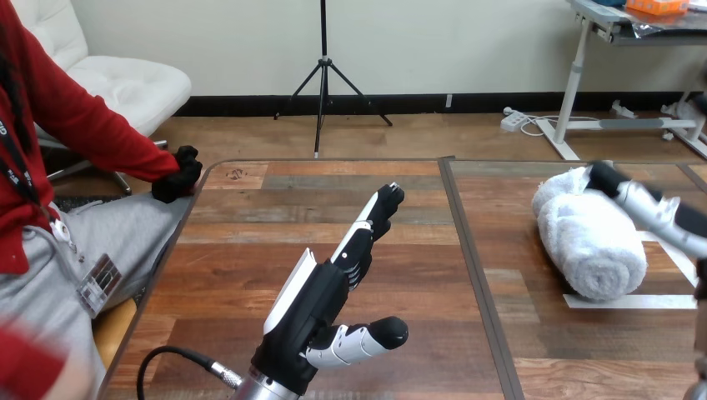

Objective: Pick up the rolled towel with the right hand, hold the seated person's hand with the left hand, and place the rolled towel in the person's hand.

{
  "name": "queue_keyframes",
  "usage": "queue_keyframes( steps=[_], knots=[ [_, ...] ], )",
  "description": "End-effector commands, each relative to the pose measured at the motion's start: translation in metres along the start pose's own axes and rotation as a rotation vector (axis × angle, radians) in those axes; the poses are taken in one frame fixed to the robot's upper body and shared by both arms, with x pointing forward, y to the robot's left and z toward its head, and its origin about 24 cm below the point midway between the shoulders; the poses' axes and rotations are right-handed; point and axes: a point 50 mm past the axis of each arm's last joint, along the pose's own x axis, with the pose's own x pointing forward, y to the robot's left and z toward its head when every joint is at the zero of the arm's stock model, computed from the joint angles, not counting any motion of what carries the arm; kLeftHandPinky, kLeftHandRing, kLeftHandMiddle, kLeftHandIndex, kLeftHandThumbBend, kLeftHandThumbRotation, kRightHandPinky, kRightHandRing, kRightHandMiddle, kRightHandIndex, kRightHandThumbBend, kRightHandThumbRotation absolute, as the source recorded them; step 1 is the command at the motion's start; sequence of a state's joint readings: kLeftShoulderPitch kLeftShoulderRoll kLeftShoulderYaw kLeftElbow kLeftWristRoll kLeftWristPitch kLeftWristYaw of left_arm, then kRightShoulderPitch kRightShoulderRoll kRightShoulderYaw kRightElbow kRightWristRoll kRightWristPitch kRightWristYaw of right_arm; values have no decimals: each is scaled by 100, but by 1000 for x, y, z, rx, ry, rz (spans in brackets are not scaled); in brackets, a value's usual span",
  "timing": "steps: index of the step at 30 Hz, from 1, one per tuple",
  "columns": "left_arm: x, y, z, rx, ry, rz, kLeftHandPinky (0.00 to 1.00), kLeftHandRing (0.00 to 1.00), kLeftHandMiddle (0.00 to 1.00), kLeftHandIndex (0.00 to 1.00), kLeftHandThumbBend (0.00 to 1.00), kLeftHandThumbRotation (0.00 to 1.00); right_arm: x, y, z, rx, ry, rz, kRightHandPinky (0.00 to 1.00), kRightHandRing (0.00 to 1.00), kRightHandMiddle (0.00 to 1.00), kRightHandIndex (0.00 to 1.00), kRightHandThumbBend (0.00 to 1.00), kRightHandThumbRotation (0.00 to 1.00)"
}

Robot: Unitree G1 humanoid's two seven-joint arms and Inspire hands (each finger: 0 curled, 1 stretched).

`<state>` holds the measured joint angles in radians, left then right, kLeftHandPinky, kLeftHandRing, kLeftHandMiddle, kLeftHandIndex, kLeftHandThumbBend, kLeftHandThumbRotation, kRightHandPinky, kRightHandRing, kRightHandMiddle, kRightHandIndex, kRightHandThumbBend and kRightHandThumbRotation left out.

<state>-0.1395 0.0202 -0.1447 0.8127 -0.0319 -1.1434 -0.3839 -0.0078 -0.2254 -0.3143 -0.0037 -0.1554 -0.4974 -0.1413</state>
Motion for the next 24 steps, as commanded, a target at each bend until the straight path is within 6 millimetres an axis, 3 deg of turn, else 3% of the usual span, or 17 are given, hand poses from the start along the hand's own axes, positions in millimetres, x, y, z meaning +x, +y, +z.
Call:
queue_keyframes(
  steps=[1,18,20,24],
  knots=[
    [18,7,8,40,-80,-2,99,100,100,100,100,78,26,-5,12,-23,-62,-54,99,100,99,99,100,48],
    [22,6,10,54,-101,-9,95,100,100,100,100,80,53,-14,-3,-235,59,-97,100,100,100,100,100,60],
    [23,6,10,50,-102,-9,96,100,100,100,100,80,56,-15,-4,-241,77,-97,86,95,100,100,100,61],
    [23,6,10,41,-99,-7,96,100,100,100,100,79,64,-17,-9,-265,135,-102,75,90,100,100,100,61]
  ],
)
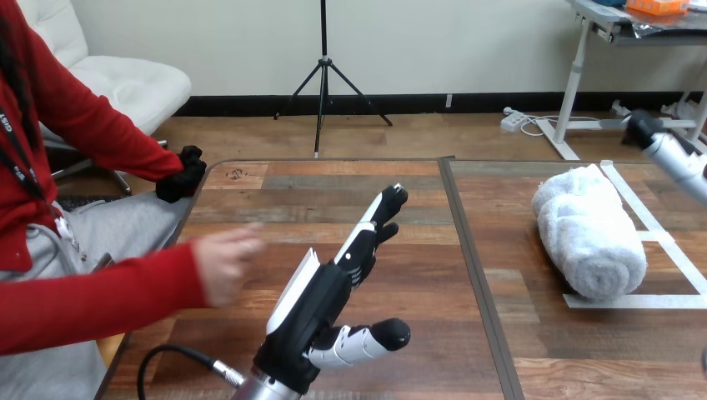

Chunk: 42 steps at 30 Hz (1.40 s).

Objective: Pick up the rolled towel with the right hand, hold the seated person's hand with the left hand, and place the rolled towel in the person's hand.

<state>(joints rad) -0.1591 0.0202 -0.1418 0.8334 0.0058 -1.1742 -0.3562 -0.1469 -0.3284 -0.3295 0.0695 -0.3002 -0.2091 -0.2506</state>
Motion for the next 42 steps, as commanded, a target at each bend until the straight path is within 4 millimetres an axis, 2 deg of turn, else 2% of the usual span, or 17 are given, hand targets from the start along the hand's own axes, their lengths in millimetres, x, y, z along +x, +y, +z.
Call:
queue_keyframes(
  steps=[1,9,14,18,21,23,32,42],
  knots=[
    [20,6,8,13,-79,3,96,100,100,100,100,79,29,-3,11,-37,-10,-32,74,90,100,100,100,61],
    [20,6,8,2,-81,3,99,100,100,100,100,78,48,-1,5,-109,102,-18,67,90,100,100,100,65],
    [19,6,7,-2,-78,2,100,100,100,100,100,77,59,1,2,-122,173,0,55,86,98,100,100,65],
    [19,6,7,-5,-77,2,100,100,100,100,100,77,69,5,-2,-123,224,21,51,85,97,100,100,64],
    [18,6,7,-11,-76,1,100,100,100,100,100,77,75,8,-5,-127,251,40,56,89,98,100,100,63],
    [18,6,7,-12,-75,1,100,100,100,100,100,76,78,9,-7,-125,265,50,65,93,99,100,100,62],
    [16,6,7,-6,-75,4,100,100,100,100,100,77,91,18,-17,-163,370,126,86,99,100,100,100,62],
    [14,6,7,-2,-74,2,100,100,100,100,100,77,97,29,-31,-206,465,189,94,100,100,100,100,62]
  ],
)
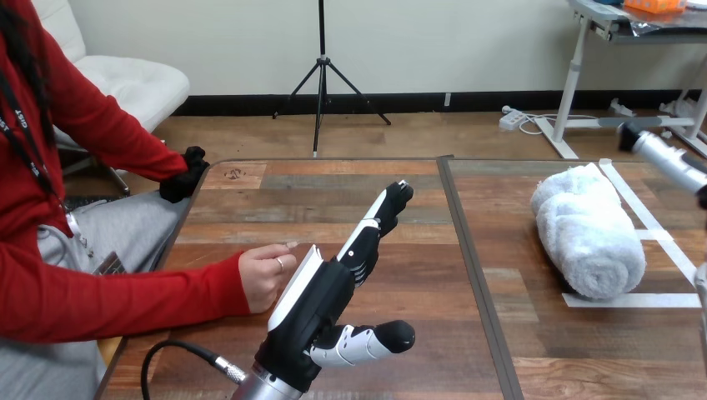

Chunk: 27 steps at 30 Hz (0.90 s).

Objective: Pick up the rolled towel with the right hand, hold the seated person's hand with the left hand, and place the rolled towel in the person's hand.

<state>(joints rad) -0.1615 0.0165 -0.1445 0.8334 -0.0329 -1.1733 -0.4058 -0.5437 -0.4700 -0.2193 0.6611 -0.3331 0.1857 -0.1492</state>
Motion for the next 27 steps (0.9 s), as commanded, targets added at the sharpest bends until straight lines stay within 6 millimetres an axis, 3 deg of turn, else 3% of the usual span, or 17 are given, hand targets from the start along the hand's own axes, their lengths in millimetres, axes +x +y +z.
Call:
queue_keyframes(
  steps=[1,27],
  knots=[
    [13,6,6,15,-65,17,100,100,100,100,100,77,24,-14,42,-34,-38,-20,93,100,100,100,100,63],
    [8,5,6,9,-60,22,100,100,100,100,100,76,27,12,20,-98,107,73,89,100,100,100,100,64]
  ],
)
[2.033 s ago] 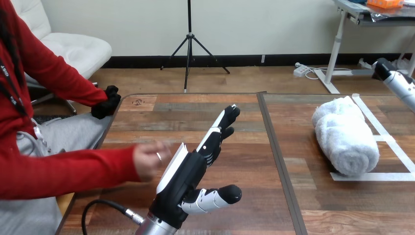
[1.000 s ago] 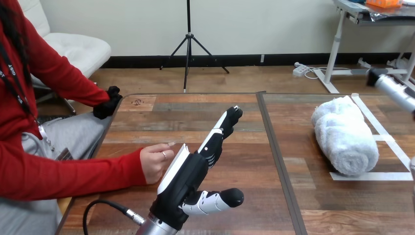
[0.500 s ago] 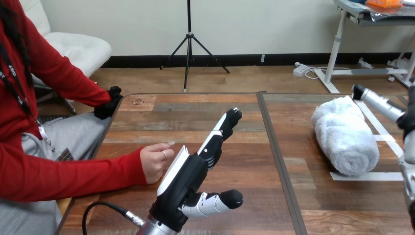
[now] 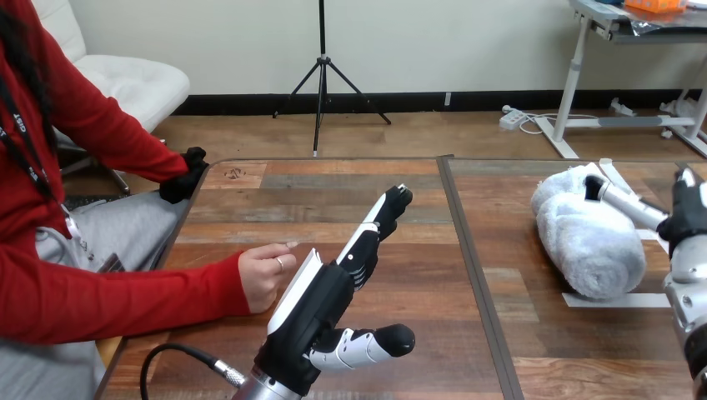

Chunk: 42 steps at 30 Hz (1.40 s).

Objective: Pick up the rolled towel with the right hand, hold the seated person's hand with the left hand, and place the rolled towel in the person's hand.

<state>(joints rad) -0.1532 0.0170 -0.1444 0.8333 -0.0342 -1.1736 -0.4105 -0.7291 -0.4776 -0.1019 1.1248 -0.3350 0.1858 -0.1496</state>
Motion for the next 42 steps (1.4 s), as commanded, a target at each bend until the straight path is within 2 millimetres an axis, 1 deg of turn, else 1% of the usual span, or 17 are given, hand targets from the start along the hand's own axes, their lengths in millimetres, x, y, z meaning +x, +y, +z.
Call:
queue_keyframes(
  steps=[1,9,18,24,38,42],
  knots=[
    [11,6,7,9,-65,24,100,100,100,100,100,76,4,-26,46,15,-120,-73,89,100,100,100,100,64],
    [10,5,7,7,-61,22,100,100,100,100,100,75,3,-19,47,-29,-113,-53,88,100,100,100,100,66],
    [11,4,7,9,-65,21,100,100,100,100,100,76,3,-12,45,-50,-108,-37,84,99,100,100,100,65],
    [12,3,7,-2,-70,17,100,100,100,100,100,75,2,-8,44,-64,-97,-21,84,99,100,100,100,66],
    [14,3,7,-8,-78,18,100,100,100,100,100,74,1,1,38,-79,-94,1,85,100,100,100,100,65],
    [14,3,8,-5,-80,22,100,100,100,100,100,75,1,4,35,-115,-85,8,84,100,100,100,100,66]
  ],
)
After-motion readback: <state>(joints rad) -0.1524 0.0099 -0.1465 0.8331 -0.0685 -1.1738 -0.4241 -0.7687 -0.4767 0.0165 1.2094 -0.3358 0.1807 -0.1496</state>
